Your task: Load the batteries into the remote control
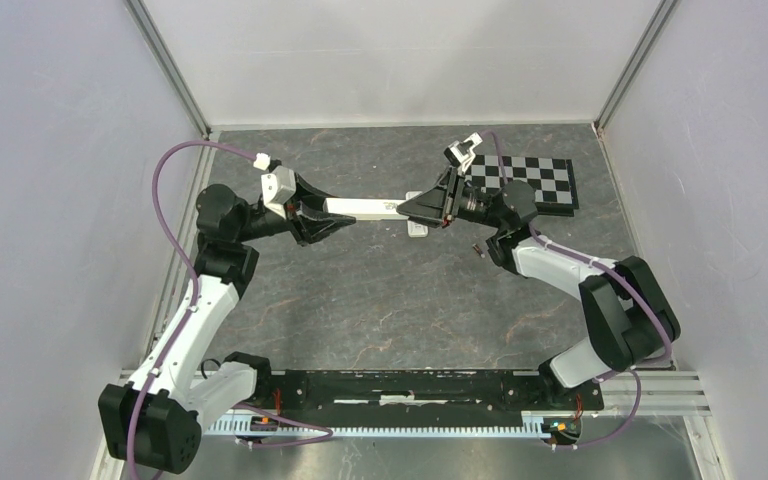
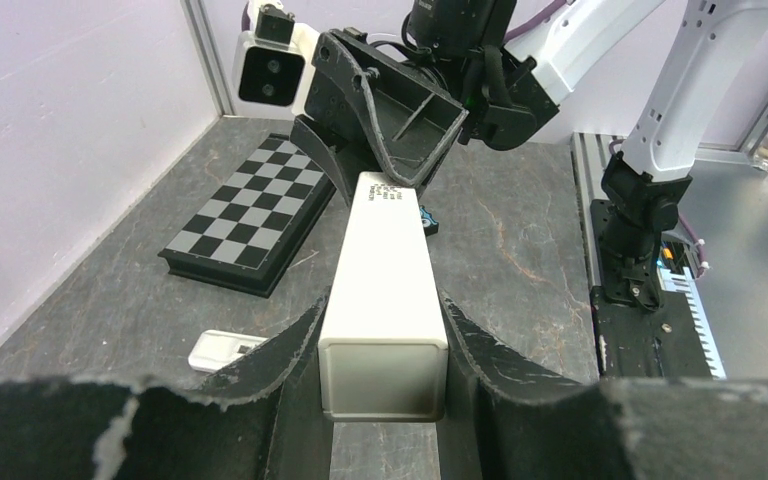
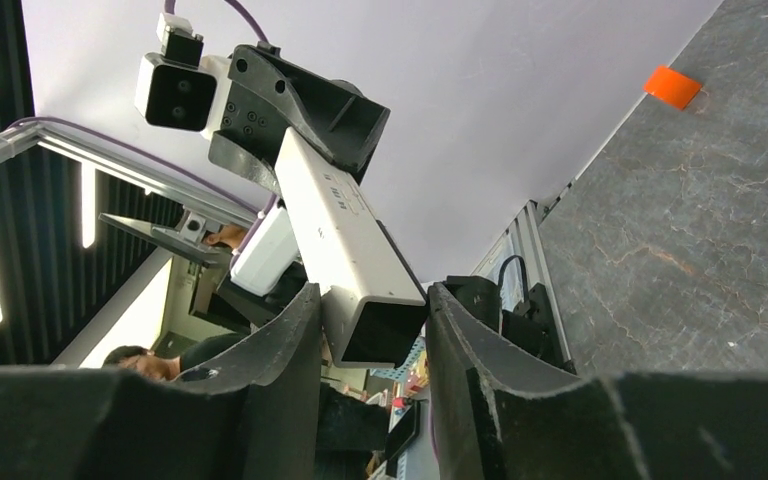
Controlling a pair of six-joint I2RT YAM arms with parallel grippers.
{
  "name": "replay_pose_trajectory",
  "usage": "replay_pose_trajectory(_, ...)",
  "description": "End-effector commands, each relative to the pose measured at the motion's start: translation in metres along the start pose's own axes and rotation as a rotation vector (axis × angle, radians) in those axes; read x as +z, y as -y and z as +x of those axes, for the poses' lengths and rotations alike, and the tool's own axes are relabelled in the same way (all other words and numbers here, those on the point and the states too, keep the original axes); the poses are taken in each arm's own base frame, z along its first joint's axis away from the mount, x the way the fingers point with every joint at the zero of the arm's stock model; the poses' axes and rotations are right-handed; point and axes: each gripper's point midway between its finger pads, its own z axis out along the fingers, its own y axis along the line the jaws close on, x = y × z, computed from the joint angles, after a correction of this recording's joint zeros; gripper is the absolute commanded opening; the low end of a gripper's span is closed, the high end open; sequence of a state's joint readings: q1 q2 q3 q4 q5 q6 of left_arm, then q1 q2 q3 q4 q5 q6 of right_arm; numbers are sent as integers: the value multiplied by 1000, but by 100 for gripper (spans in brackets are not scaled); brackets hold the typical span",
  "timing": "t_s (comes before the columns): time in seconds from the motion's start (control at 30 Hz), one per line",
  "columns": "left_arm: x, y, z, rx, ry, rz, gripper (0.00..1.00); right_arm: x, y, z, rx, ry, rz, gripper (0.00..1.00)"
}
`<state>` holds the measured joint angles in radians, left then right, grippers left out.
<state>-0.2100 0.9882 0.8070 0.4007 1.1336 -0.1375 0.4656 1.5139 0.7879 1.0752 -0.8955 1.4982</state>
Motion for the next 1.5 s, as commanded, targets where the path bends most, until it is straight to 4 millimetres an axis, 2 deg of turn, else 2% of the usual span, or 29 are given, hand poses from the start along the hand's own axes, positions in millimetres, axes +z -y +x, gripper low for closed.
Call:
replay_pose_trajectory(0.0,7,6,-14,19,43,20,2,16,2,7,-10,-42,-9,31)
replay_pose_trajectory(0.27,19,20,10,-40,0,99,2,32,12,12,54,-49,17,25)
replay_pose_trajectory(0.4,19,24,30,-79,-58,129,2,35,21,12,73,-44,44,21)
replay_pose_trajectory(0.53,16,26,41,-91,-90,132,2,38,27,12,52,-54,78,17)
replay_pose_trajectory(0.87,20,27,56,-130,-113,148,2,62,12,23,-63,-150,24,17)
replay_pose_trajectory(1.0,22,22,62,-137,-122,128,2,69,14,28,-100,-185,34,18)
replay_pose_trajectory(1.2,25,10,69,-154,-135,78,2,72,21,30,-175,-213,69,24)
replay_pose_trajectory(1.33,26,7,72,-167,-140,70,2,73,29,27,-258,-226,119,34)
replay_pose_trajectory(1.47,26,6,67,-151,-122,61,2,69,40,22,-312,-221,189,45)
